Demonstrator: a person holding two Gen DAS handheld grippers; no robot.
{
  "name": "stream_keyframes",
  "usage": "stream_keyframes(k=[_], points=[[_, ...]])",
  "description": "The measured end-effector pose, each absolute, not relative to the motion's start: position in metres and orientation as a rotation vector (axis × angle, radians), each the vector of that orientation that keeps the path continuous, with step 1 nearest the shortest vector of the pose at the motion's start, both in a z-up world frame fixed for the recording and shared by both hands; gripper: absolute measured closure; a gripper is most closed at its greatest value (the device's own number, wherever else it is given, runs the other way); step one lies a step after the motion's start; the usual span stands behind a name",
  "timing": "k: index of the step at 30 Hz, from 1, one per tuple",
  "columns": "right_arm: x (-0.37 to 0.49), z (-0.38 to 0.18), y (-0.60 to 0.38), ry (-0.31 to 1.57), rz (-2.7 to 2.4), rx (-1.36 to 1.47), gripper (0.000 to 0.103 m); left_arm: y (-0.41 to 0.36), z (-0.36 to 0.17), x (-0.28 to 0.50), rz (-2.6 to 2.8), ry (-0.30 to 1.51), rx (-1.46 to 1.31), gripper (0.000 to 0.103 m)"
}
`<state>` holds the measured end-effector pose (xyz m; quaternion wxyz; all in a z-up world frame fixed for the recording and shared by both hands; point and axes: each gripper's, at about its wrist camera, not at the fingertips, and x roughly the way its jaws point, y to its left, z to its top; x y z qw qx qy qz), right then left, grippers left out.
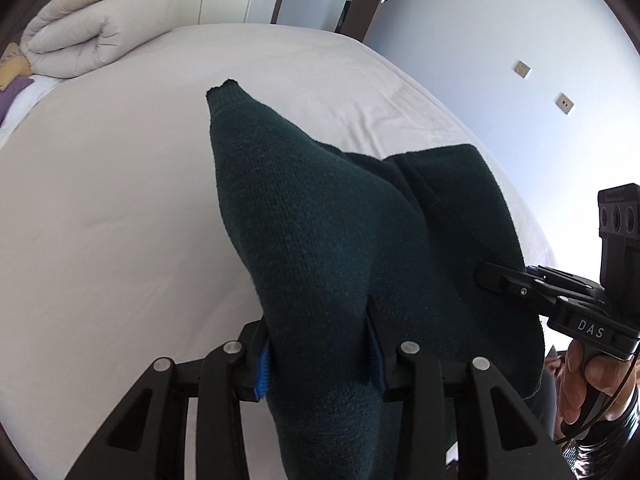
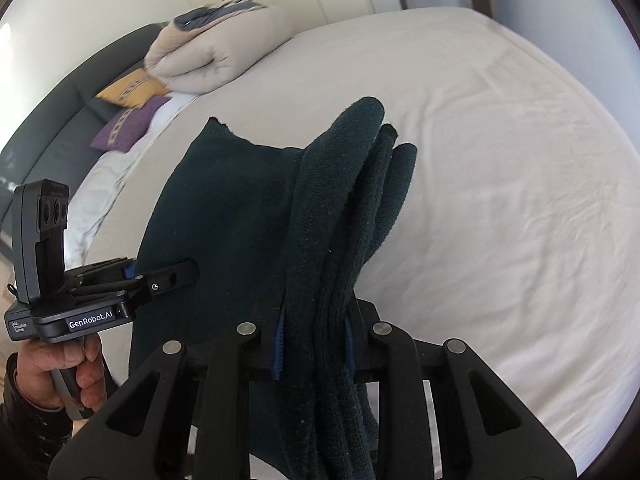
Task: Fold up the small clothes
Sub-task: 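Release the bundle and lift both grippers away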
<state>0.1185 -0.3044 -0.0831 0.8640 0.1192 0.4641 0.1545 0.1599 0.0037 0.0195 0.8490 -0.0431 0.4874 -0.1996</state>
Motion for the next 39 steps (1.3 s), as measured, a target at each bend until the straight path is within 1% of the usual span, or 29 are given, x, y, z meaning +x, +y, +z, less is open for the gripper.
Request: stream_keyframes(k=[3,5,8,10,12,14,15,16,18,19,21,25,26,27,28,31,33,35,36,37,38,39], points=[[0.093,-0.098,-0.283,1.002,0.380,0.301,0.082,0.025,0.008,0.135,-0.394,1.059,-0.100,0.063],[0.083,-0.116,-0.279,1.033,0.391,0.365,0.082,0.032,-0.010,0.130,-0.381,1.093,-0.114,0.063],[0.082,-0.145,-0.274,1.060,0.374,0.383,0.082,0.031,-0.043,0.133,-0.360,1.135,-0.097,0.061],[0.086,-0.174,-0.274,1.098,0.333,0.376,0.081,0.036,-0.055,0.137,-0.357,1.135,-0.127,0.055],[0.093,-0.200,-0.292,1.128,0.338,0.469,0.080,0.042,-0.056,0.135,-0.360,1.131,-0.156,0.053],[0.093,-0.212,-0.311,1.111,0.372,0.620,0.079,0.043,-0.057,0.134,-0.359,1.119,-0.147,0.044],[0.090,-0.216,-0.316,1.103,0.389,0.653,0.078,0.046,-0.059,0.134,-0.349,1.116,-0.148,0.037],[0.089,-0.216,-0.317,1.099,0.399,0.663,0.077,0.049,-0.060,0.132,-0.336,1.116,-0.167,0.033],[0.085,-0.213,-0.318,1.097,0.389,0.669,0.071,0.052,-0.058,0.130,-0.325,1.121,-0.205,0.033],[0.081,-0.209,-0.322,1.097,0.375,0.669,0.064,0.053,-0.053,0.127,-0.309,1.115,-0.198,0.033],[0.077,-0.197,-0.324,1.078,0.317,0.643,0.059,0.050,-0.036,0.118,-0.269,1.067,-0.143,0.034],[0.065,-0.155,-0.344,0.981,0.212,0.625,0.057,0.043,0.002,0.098,-0.230,0.920,-0.061,0.034],[0.061,-0.143,-0.345,0.951,0.229,0.629,0.057,0.040,0.008,0.099,-0.232,0.894,-0.045,0.033],[0.060,-0.130,-0.343,0.925,0.260,0.628,0.057,0.034,0.011,0.098,-0.242,0.875,-0.022,0.028],[0.058,-0.118,-0.338,0.906,0.295,0.620,0.057,0.027,0.011,0.103,-0.254,0.876,-0.006,0.026],[0.054,-0.101,-0.313,0.894,0.423,0.584,0.057,0.006,-0.008,0.116,-0.268,0.931,0.017,0.026],[0.057,-0.107,-0.291,0.934,0.445,0.557,0.057,-0.007,-0.022,0.125,-0.235,0.967,0.051,0.026],[0.061,-0.130,-0.282,1.006,0.413,0.557,0.057,-0.002,-0.028,0.112,-0.224,0.961,0.090,0.024],[0.054,-0.145,-0.292,1.042,0.397,0.577,0.062,-0.001,-0.029,0.109,-0.229,0.960,0.105,0.021],[0.055,-0.158,-0.296,1.064,0.387,0.604,0.070,-0.003,-0.032,0.109,-0.231,0.959,0.114,0.019],[0.054,-0.168,-0.302,1.050,0.387,0.631,0.070,-0.003,-0.037,0.111,-0.233,0.959,0.114,0.017],[0.053,-0.174,-0.307,1.027,0.397,0.647,0.071,-0.005,-0.040,0.113,-0.233,0.962,0.106,0.013]])
